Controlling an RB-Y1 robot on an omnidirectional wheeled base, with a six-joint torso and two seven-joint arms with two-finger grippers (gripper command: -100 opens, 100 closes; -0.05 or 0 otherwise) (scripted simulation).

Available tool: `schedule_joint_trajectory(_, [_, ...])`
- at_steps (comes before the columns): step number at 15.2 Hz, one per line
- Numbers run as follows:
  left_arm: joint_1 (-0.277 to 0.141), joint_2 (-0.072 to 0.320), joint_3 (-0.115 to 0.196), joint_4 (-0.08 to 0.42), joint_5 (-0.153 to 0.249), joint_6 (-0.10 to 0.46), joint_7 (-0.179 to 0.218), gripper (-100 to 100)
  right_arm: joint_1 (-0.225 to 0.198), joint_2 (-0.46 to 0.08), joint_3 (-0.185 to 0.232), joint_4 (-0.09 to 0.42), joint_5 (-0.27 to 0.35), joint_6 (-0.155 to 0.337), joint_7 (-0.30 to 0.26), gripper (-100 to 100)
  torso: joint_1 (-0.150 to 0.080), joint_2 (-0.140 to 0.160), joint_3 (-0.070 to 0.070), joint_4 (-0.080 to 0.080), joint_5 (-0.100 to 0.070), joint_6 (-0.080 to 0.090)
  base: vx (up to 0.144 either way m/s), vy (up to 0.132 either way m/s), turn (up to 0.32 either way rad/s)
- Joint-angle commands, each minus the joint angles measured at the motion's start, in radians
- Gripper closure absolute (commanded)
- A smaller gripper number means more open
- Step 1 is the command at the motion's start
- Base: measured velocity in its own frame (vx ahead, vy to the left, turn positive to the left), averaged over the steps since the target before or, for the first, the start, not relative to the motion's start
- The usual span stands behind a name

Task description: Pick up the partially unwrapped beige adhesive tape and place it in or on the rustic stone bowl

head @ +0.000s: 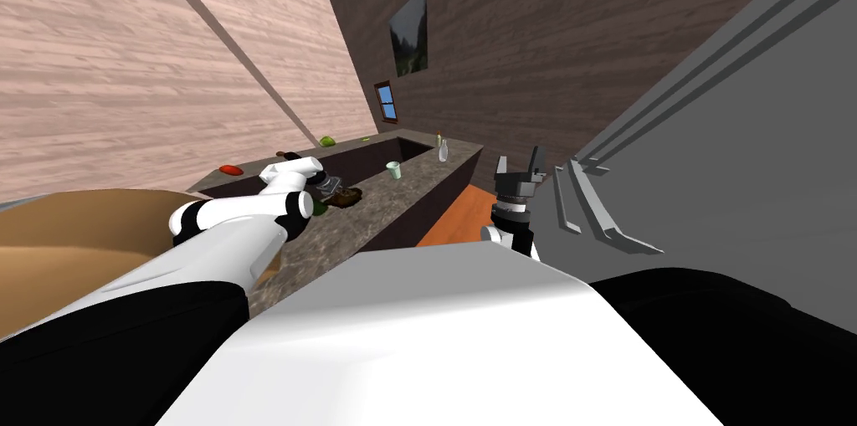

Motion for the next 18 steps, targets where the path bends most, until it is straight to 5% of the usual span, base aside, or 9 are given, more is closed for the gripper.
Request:
schedule_joint_trajectory(1, [0.0, 0.029, 0.0, 0.022, 0.005, -0.013, -0.03, 100, 0.0, 0.0, 0.0, 0.0, 0.0, 0.0, 0.0, 0, 0.0, 0.0, 0.0, 0.0, 0.0, 0.0, 0.024, 0.033, -0.138])
schedule_joint_trajectory(10, [0.023, 0.072, 0.001, 0.025, 0.014, -0.019, -0.061, 100, 0.0, 0.0, 0.0, 0.0, 0.0, 0.0, 0.0, 0, -0.001, 0.002, 0.001, 0.0, -0.001, -0.002, -0.007, 0.011, -0.035])
schedule_joint_trajectory(11, [0.016, 0.075, -0.001, 0.04, 0.013, -0.028, -0.069, -100, 0.0, 0.0, 0.0, 0.0, 0.0, 0.0, 0.0, 0, -0.002, 0.002, 0.001, 0.0, -0.001, -0.002, 0.0, 0.0, 0.0])
schedule_joint_trajectory(18, [-0.009, 0.108, -0.001, 0.054, 0.018, 0.015, -0.089, -100, 0.0, 0.0, 0.0, 0.0, 0.0, 0.0, 0.0, 0, -0.005, 0.0, 0.0, 0.0, -0.002, -0.001, 0.01, -0.011, 0.004])
